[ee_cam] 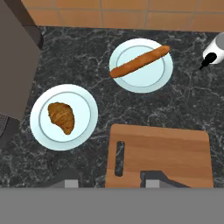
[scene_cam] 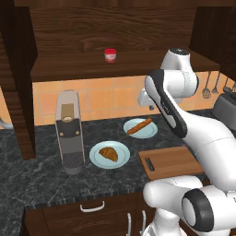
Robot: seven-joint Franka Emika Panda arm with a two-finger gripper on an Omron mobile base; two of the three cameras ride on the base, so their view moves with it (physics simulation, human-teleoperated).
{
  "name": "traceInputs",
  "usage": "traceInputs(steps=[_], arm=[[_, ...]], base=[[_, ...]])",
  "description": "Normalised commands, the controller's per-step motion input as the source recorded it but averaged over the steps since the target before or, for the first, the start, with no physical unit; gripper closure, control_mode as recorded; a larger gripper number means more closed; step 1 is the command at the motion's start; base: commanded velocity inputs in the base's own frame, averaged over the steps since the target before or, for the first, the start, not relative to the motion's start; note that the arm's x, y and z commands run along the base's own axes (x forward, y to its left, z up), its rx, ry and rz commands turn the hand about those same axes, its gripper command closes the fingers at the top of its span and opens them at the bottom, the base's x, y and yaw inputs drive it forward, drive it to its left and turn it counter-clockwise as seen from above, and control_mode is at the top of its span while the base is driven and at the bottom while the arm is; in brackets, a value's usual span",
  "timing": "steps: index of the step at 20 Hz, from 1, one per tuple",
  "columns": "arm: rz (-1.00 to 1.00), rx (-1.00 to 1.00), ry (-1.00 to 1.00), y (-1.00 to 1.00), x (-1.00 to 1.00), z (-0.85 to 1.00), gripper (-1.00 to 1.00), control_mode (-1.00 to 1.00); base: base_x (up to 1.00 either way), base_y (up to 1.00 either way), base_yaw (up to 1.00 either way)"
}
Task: From the different types of pastries on the counter, select a croissant and place it on the cutting board. Then retrieve a jar of jam from the cabinet and place it alongside the croissant on the cutting board.
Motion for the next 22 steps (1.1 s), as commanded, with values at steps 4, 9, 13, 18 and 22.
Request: traceInputs(steps=[4, 9, 13, 18, 22], arm=[[0.00, 0.00, 0.01, 0.00, 0.00, 0.00, -1.00, -1.00], [0.12, -0.01, -0.17, 0.33, -0.29, -0.11, -1.00, -1.00], [0.20, 0.00, -0.27, 0.42, 0.01, 0.23, -1.00, -1.00], [0.11, 0.00, -0.28, 0.53, 0.20, 0.57, -1.00, -1.00], [0.02, -0.01, -0.09, 0.25, 0.44, 0.70, -1.00, -1.00]], base=[[0.00, 0.00, 0.00], [0.00, 0.00, 0.00], [0.00, 0.00, 0.00], [0.00, 0.00, 0.00], [0.00, 0.00, 0.00]])
